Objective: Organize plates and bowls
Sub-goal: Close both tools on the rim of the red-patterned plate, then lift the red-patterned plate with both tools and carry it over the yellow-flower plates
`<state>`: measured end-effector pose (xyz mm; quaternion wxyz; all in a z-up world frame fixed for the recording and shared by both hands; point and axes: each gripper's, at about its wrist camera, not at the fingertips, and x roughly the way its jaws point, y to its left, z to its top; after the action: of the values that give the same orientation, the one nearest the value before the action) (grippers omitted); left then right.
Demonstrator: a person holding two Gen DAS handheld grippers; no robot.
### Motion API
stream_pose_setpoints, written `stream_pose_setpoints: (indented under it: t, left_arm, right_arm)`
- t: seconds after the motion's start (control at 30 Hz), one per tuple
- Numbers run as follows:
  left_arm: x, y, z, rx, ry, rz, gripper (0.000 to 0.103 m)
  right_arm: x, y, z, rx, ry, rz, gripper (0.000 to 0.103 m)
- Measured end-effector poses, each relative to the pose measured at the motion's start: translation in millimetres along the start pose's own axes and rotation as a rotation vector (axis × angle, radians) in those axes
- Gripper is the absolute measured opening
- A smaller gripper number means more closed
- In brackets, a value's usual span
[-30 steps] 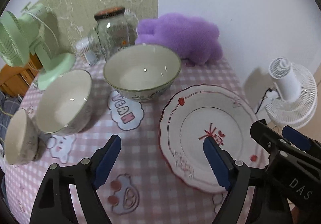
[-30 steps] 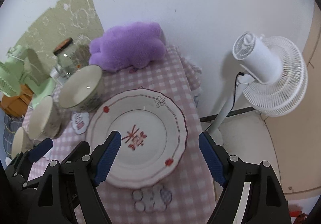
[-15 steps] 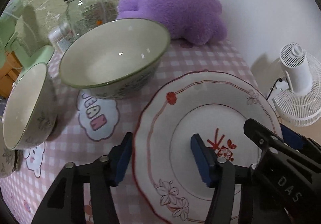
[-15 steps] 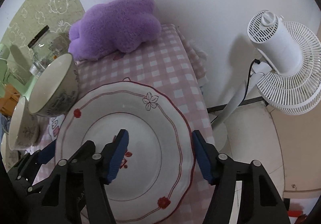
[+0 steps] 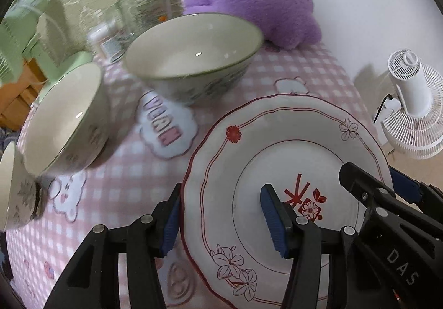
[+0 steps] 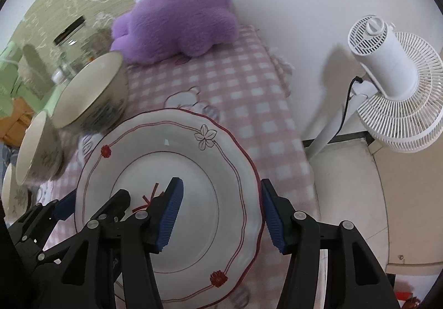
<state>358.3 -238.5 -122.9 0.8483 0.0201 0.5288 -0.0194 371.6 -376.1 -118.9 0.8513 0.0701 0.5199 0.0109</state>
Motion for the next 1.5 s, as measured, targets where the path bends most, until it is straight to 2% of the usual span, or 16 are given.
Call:
stream_pose_setpoints:
  t: [0.43, 0.5, 0.7, 0.83, 0.93, 1.0, 1.33, 1.5]
  left_arm:
    - [-21.8, 46.0, -50.5, -0.046, 0.033, 0.029, 0.056]
    - [-23.0, 52.5, -53.8, -0.055, 0.032, 0.037, 0.053]
    - [-21.6, 61.1, -52.9, -0.077, 0.014, 0.022, 0.047]
    - [-17.7, 64.3, -47.5, -0.093, 0.016, 0.006, 0.047]
    - [-14.9, 65.7, -46.6, -0.096, 0.016, 0.005, 0.047]
    - [-14.6, 64.5, -46.5, -0.097, 0.015, 0.001, 0.048]
    - [-13.9, 62.3, -44.7, -0.124, 0.01, 0.027, 0.051]
    - [-23.8, 65.6, -35.4, -0.125, -0.028, 0.043, 0.051]
  right_arm:
    - [-21.1, 49.1, -47.2, -0.042, 0.056, 0.033, 0.059]
    - [-23.4, 55.9, -51.3, -0.056, 0.061, 0.035, 0.059]
    - [-22.2, 61.7, -49.4, -0.067, 0.05, 0.044, 0.059]
    - [-17.2, 61.8, -45.1, -0.099, 0.039, 0.042, 0.059]
    - [-12.1, 61.1, -42.0, -0.127, 0.047, 0.033, 0.048]
    - [-8.2, 60.6, -42.9, -0.144, 0.061, 0.029, 0.047]
    - [2.7, 63.4, -41.9, -0.15, 0.086, 0.02, 0.048]
    - [-1.7, 67.9, -32.4, -0.151, 0.066, 0.03, 0.048]
